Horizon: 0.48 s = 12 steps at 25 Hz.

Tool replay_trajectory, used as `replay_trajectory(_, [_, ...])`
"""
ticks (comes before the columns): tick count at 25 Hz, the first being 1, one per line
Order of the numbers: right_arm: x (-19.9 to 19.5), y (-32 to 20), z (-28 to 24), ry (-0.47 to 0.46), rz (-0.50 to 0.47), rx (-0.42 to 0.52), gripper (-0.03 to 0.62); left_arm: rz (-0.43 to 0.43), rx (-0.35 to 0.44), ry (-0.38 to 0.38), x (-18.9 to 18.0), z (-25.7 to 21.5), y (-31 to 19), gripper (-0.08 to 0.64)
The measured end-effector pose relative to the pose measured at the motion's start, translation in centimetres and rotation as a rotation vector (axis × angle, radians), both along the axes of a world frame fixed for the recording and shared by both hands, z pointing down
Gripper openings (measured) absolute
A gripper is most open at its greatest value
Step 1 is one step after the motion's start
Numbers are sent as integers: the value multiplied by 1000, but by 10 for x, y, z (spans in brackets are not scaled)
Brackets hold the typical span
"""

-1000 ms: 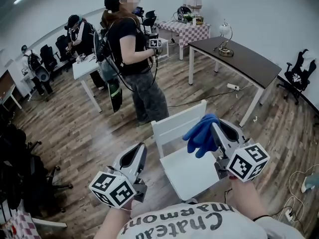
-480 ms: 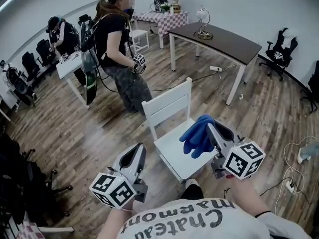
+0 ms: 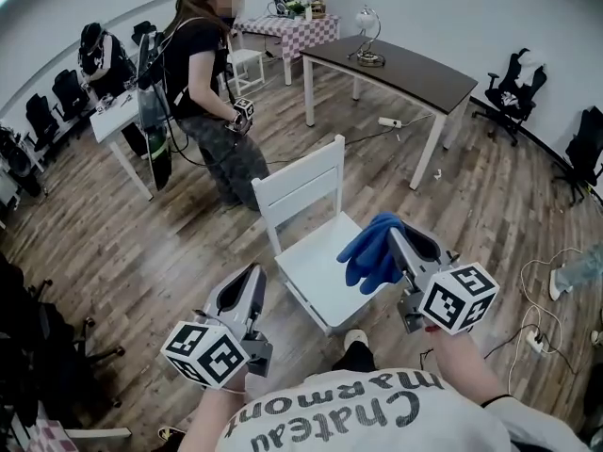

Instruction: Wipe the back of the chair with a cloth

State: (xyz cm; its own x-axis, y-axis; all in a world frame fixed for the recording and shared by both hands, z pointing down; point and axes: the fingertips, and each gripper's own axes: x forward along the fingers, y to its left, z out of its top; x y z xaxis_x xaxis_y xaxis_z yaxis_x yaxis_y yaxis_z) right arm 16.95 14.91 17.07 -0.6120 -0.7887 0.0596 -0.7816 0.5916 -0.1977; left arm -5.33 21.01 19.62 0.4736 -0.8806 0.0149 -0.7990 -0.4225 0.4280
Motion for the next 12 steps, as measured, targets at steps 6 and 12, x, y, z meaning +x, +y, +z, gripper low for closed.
replay_trajectory(6, [4,8,-8,1,1,36,54,6,10,9,4,-3,4,6])
replay_trajectory(12, [9,10,-5,-10,-2,40,54,8,5,5,10,2,6,6])
